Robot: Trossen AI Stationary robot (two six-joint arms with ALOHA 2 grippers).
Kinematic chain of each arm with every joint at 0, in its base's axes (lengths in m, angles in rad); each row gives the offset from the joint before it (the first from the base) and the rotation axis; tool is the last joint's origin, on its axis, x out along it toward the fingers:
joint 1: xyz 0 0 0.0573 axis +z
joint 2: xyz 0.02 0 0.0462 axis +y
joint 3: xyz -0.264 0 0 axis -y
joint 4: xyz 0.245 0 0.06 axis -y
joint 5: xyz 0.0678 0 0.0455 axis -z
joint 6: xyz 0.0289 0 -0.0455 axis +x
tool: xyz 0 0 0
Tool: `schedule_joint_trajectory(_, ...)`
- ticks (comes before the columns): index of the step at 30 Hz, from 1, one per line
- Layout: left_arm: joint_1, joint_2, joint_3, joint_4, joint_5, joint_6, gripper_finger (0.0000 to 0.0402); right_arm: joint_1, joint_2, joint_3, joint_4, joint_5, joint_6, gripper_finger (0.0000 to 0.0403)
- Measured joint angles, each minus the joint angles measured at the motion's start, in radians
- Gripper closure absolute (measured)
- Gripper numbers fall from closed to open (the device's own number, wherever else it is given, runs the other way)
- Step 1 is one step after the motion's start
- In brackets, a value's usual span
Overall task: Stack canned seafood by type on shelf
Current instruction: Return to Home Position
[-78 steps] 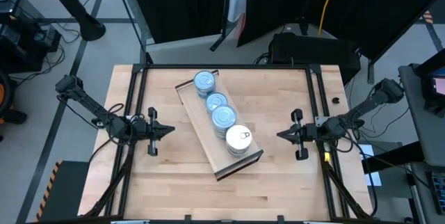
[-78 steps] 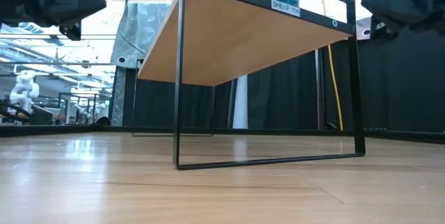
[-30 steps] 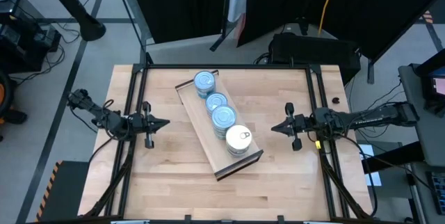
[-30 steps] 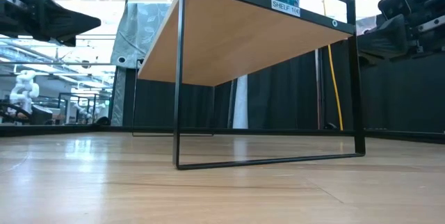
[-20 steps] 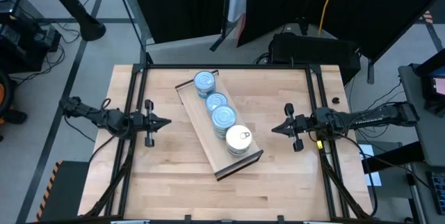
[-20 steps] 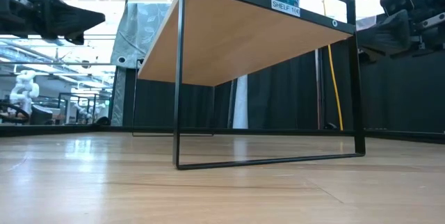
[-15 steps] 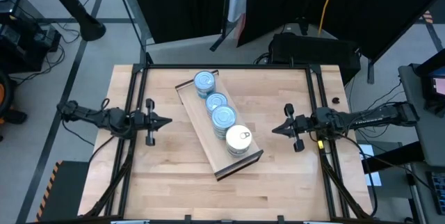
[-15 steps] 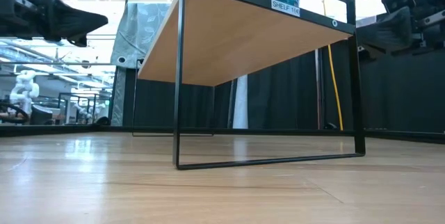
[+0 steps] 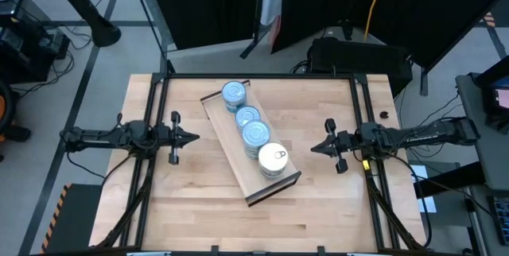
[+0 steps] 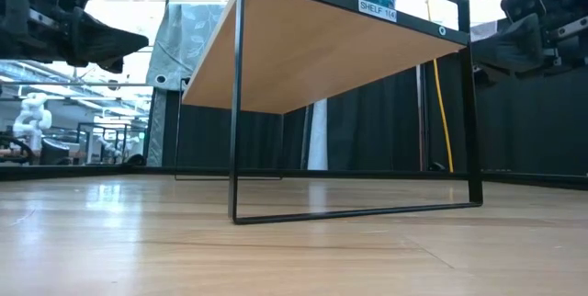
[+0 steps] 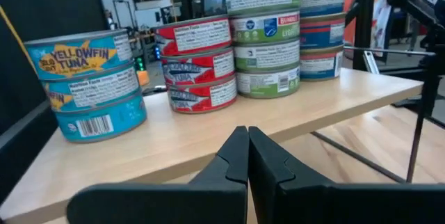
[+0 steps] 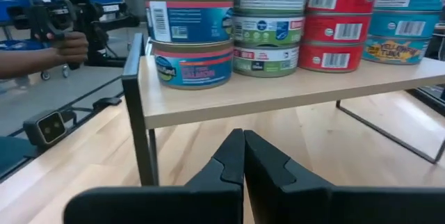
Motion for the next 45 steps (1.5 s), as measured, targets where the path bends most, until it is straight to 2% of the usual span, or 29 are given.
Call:
schedule_joint_trajectory(5, 0.046, -0.001, 0.000, -0.002, 0.006, 0.009, 0.0402, -0.072, -0.017, 0.000, -0.035, -0.066, -0.002, 0.0403)
schedule_joint_trajectory(11, 0.075, -0.001, -0.001, -0.007, 0.018, -0.004, 0.0402, -0.190, -0.053, 0.000, -0.089, -0.209, 0.022, 0.0403)
schedule_joint_trajectory(18, 0.089, 0.000, -0.001, -0.009, 0.020, -0.005, 0.0402, -0.218, -0.100, 0.000, -0.151, -0.204, 0.109, 0.0403)
schedule_joint_trajectory(26, 0.089, 0.000, -0.002, -0.010, 0.019, 0.001, 0.0402, -0.109, -0.164, 0.000, -0.200, -0.048, 0.143, 0.0403)
schedule_joint_trajectory(32, 0.089, 0.000, -0.002, -0.010, 0.019, 0.001, 0.0402, 0.007, -0.196, 0.000, -0.260, 0.129, 0.128, 0.0403)
schedule_joint_trajectory(36, 0.089, 0.000, -0.002, -0.011, 0.019, -0.004, 0.0402, 0.073, -0.223, 0.000, -0.264, 0.207, 0.087, 0.0403)
schedule_joint_trajectory(45, 0.089, 0.000, -0.002, -0.010, 0.003, -0.005, 0.0402, 0.066, -0.370, 0.000, -0.380, 0.192, 0.029, 0.0403)
